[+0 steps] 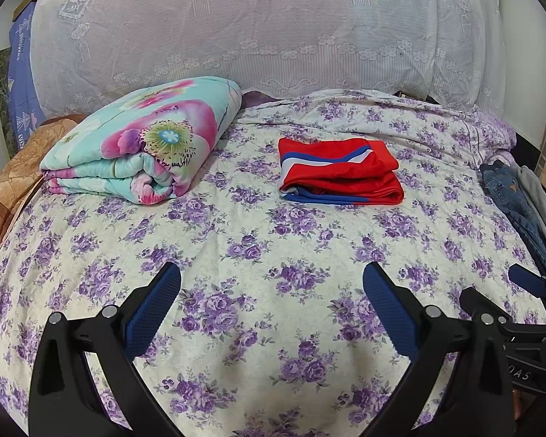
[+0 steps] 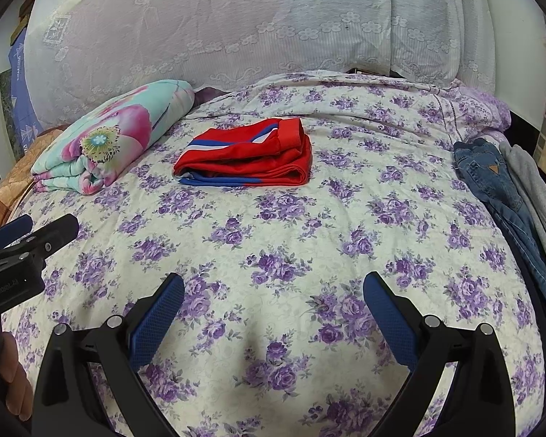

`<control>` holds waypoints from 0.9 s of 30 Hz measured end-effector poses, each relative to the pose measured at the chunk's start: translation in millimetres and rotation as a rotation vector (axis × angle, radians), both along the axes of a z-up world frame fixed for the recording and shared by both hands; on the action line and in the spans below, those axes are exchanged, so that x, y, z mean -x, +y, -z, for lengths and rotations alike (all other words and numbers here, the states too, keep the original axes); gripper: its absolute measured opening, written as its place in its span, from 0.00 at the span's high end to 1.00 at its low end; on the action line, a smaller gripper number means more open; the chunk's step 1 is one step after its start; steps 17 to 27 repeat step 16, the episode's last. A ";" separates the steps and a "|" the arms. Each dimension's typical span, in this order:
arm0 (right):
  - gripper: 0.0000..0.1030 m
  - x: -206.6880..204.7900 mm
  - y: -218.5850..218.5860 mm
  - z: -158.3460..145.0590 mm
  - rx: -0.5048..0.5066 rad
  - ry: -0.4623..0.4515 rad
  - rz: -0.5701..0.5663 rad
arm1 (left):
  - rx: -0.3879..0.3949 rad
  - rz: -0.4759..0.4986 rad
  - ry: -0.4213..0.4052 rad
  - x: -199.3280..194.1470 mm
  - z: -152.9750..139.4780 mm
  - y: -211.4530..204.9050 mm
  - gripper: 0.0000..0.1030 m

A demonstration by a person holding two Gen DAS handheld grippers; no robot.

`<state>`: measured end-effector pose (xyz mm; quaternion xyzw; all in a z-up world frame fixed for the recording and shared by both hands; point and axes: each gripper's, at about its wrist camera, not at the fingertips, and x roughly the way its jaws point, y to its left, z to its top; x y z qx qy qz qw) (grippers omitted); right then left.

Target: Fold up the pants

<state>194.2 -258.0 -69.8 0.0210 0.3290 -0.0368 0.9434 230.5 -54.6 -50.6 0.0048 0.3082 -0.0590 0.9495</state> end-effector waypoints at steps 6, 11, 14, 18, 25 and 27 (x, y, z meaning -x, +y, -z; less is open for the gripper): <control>0.04 0.5 0.3 -0.2 0.001 -0.001 0.002 | 0.000 -0.010 -0.009 0.8 -1.2 0.4 0.05; 0.04 1.0 1.7 0.1 0.001 0.000 0.003 | 0.004 -0.010 0.003 1.0 -0.4 0.3 0.05; 0.04 1.3 1.7 -0.1 0.000 0.000 0.006 | 0.009 -0.012 0.011 0.7 1.1 0.4 0.05; 0.04 1.8 2.5 -0.1 0.000 0.000 0.006 | 0.014 -0.011 0.015 0.6 1.5 0.6 0.05; 0.04 1.8 2.5 -0.1 0.000 0.000 0.006 | 0.014 -0.011 0.015 0.6 1.5 0.6 0.05; 0.04 1.8 2.5 -0.1 0.000 0.000 0.006 | 0.014 -0.011 0.015 0.6 1.5 0.6 0.05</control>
